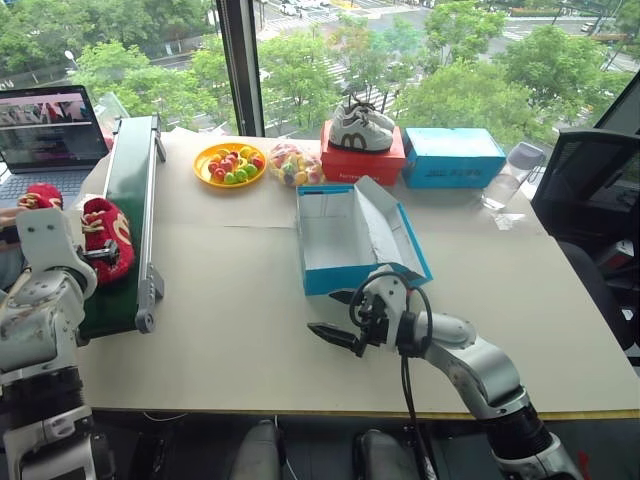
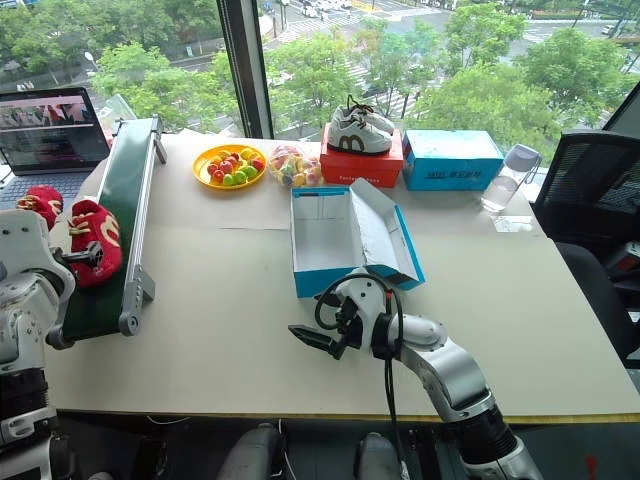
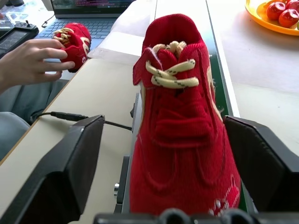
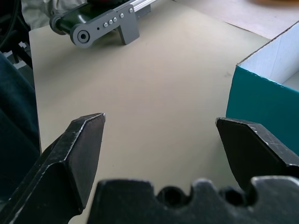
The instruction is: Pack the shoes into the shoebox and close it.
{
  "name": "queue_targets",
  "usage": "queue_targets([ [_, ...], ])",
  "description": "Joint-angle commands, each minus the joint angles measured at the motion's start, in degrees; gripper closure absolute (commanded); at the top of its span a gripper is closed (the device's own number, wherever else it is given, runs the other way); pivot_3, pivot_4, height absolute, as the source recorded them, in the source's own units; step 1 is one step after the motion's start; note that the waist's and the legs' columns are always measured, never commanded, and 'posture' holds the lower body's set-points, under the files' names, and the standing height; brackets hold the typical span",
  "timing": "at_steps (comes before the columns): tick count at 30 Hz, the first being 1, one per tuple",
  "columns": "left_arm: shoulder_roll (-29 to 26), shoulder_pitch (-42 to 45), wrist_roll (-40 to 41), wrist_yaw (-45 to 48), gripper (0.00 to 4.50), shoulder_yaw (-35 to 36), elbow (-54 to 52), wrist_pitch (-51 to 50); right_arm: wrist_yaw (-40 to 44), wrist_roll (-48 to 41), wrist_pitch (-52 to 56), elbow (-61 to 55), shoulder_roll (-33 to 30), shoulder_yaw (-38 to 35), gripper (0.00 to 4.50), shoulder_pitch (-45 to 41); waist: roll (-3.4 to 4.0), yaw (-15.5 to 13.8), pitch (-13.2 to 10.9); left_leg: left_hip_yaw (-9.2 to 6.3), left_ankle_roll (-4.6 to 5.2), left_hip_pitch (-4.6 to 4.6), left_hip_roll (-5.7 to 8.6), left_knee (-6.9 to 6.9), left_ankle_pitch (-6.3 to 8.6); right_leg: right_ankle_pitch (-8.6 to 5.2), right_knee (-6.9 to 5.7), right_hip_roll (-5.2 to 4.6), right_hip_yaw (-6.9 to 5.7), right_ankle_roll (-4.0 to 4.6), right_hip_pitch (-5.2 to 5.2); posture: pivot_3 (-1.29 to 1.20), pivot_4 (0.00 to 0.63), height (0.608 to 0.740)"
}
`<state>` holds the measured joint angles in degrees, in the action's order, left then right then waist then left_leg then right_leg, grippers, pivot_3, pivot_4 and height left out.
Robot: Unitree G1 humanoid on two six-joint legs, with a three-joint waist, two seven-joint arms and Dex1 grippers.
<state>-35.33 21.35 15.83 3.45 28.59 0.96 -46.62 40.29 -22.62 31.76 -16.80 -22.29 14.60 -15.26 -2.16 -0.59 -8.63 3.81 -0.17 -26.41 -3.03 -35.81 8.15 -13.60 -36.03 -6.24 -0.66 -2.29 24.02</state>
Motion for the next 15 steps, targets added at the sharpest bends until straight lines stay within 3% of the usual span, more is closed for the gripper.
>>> queue_targets([
  [1, 0.79, 0.09, 0.65, -0.02, 1.8, 1.42, -1.12, -0.2, -0.13, -0.15, -1.45, -1.65, -0.08, -2.17, 0.0, -0.31, -0.03, -0.05, 0.01, 0.0, 0.0, 0.0, 0.0, 0.0, 0.0, 0.0, 0.0, 0.0, 0.0, 0.0, -0.01, 0.0, 0.15, 0.74],
  [7, 1.69, 1.2, 1.26, -0.62, 3.76, 2.26, -0.33, -1.92, -0.12, -0.04, -1.3, -1.77, -0.28, -2.71, 0.0, -0.51, -0.06, -0.05, 0.01, -0.01, 0.0, 0.0, 0.0, -0.01, 0.0, 0.02, -0.06, 0.0, -0.02, 0.01, 0.0, 0.0, 0.15, 0.74],
  [15, 3.73, 1.74, 1.57, -1.11, 3.76, 2.1, -0.62, -1.07, -0.31, 0.26, -1.22, -1.53, -0.35, -3.47, 0.0, -0.84, -0.07, -0.24, 0.02, -0.02, -0.01, 0.0, 0.01, -0.01, -0.01, 0.03, -0.06, 0.0, -0.04, 0.0, -0.02, 0.0, 0.15, 0.74],
])
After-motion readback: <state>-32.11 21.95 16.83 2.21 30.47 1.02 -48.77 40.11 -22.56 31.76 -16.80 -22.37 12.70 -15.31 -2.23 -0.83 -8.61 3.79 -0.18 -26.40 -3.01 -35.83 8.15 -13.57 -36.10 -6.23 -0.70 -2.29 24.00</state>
